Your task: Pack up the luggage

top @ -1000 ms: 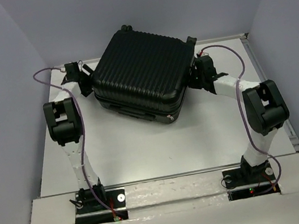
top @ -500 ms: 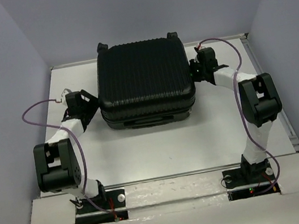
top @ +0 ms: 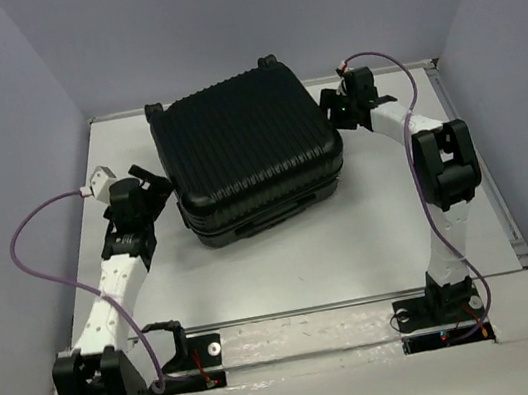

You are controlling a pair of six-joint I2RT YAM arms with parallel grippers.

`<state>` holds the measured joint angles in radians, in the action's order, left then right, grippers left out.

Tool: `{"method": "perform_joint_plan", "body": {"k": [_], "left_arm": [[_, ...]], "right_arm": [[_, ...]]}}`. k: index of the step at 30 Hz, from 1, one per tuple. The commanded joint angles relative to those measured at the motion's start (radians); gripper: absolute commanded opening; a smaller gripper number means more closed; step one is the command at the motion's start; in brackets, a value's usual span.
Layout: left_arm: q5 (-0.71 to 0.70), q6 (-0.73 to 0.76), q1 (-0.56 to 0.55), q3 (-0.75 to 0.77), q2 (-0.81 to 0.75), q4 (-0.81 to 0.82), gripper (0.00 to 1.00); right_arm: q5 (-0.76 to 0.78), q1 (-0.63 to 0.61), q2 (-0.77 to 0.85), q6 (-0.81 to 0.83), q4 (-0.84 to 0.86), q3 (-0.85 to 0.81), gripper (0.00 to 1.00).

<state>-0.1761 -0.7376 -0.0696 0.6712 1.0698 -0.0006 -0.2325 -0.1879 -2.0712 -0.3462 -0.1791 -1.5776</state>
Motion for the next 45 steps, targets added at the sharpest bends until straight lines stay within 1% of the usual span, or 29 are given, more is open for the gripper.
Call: {"method": "perform_joint_plan", "body": {"k": [1,3,5,7,8,9,12,14,15,17,18,19,20,21,22,23,24,25,27,28,29,30,31,32,34,35,37,39,45], "left_arm": [[-0.114,0.0,-0.052,0.125,-0.197,0.013,0.99],[-0.149,0.017,-0.042,0.177,-0.254,0.002,0.99],[-0.146,0.032,-0.041,0.224,-0.286,-0.041,0.99],[-0.119,0.04,-0.041,0.235,-0.306,-0.039,0.99],[-0.088,0.043,-0.041,0.223,-0.318,-0.03,0.99],[-0.021,0.053,-0.042,0.214,-0.333,-0.024,0.99],[0.079,0.105,-0.073,0.159,-0.376,-0.022,0.94],[0.108,0.135,-0.093,0.12,-0.422,-0.036,0.9],[0.099,0.148,-0.101,0.107,-0.441,-0.045,0.88],[0.04,0.173,-0.108,0.085,-0.499,-0.126,0.84],[-0.018,0.179,-0.108,0.076,-0.517,-0.157,0.84],[-0.042,0.179,-0.108,0.045,-0.536,-0.201,0.84],[-0.054,0.173,-0.108,0.033,-0.56,-0.22,0.85],[-0.039,0.17,-0.107,0.016,-0.567,-0.239,0.85],[-0.019,0.168,-0.107,-0.001,-0.571,-0.24,0.86],[0.007,0.161,-0.107,-0.028,-0.568,-0.24,0.87],[0.051,0.156,-0.107,-0.038,-0.565,-0.239,0.88],[0.106,0.159,-0.107,-0.054,-0.57,-0.228,0.9],[0.147,0.162,-0.105,-0.058,-0.574,-0.208,0.94],[0.168,0.165,-0.105,-0.058,-0.576,-0.205,0.96],[0.209,0.171,-0.105,-0.055,-0.579,-0.202,0.97],[0.222,0.175,-0.105,-0.052,-0.576,-0.202,0.99],[0.234,0.179,-0.105,-0.048,-0.57,-0.2,0.99],[0.246,0.184,-0.105,-0.048,-0.562,-0.2,0.99],[0.28,0.188,-0.105,-0.059,-0.535,-0.191,0.99],[0.297,0.187,-0.105,-0.064,-0.521,-0.188,0.99],[0.305,0.187,-0.105,-0.073,-0.521,-0.17,0.99],[0.308,0.191,-0.105,-0.073,-0.521,-0.164,0.99],[0.348,0.213,-0.105,-0.053,-0.485,-0.171,0.99]], "right_arm": [[-0.211,-0.075,0.083,-0.106,-0.014,-0.101,0.78],[-0.203,-0.062,0.112,-0.122,-0.017,-0.091,0.82],[-0.2,-0.05,0.146,-0.129,-0.017,-0.082,0.83],[-0.197,-0.041,0.172,-0.129,-0.017,-0.071,0.85],[-0.194,-0.029,0.186,-0.131,-0.017,-0.065,0.85],[-0.177,-0.028,0.216,-0.131,-0.017,-0.052,0.85],[-0.153,-0.018,0.293,-0.108,-0.014,-0.015,0.84],[-0.113,-0.009,0.342,-0.076,-0.013,0.016,0.82],[-0.1,-0.008,0.368,-0.067,-0.01,0.059,0.81],[-0.07,-0.008,0.46,-0.037,-0.003,0.115,0.74],[-0.067,-0.008,0.499,-0.036,0.009,0.157,0.68],[-0.07,-0.008,0.585,-0.031,0.054,0.259,0.52],[-0.1,-0.008,0.638,-0.031,0.093,0.322,0.46],[-0.119,-0.008,0.692,-0.033,0.134,0.393,0.38],[-0.149,-0.008,0.748,-0.036,0.239,0.545,0.28],[-0.195,-0.008,0.855,-0.033,0.298,0.627,0.24],[-0.268,-0.008,0.906,-0.04,0.352,0.709,0.2],[-0.336,-0.008,0.992,-0.065,0.471,0.869,0.16],[-0.364,-0.021,1.054,-0.073,0.552,0.997,0.16],[-0.363,-0.033,1.075,-0.082,0.623,1.052,0.22],[-0.373,-0.042,1.098,-0.088,0.657,1.143,0.27],[-0.367,-0.042,1.102,-0.08,0.702,1.175,0.38],[-0.352,-0.059,1.097,-0.077,0.716,1.202,0.42],[-0.34,-0.059,1.087,-0.077,0.718,1.214,0.45],[-0.338,-0.102,1.022,-0.036,0.711,1.196,0.49],[-0.315,-0.131,1.001,-0.022,0.716,1.185,0.5],[-0.289,-0.142,0.964,0.006,0.714,1.157,0.51],[-0.251,-0.142,0.924,0.029,0.727,1.145,0.51],[-0.209,-0.142,0.814,0.092,0.725,1.07,0.51]]}}
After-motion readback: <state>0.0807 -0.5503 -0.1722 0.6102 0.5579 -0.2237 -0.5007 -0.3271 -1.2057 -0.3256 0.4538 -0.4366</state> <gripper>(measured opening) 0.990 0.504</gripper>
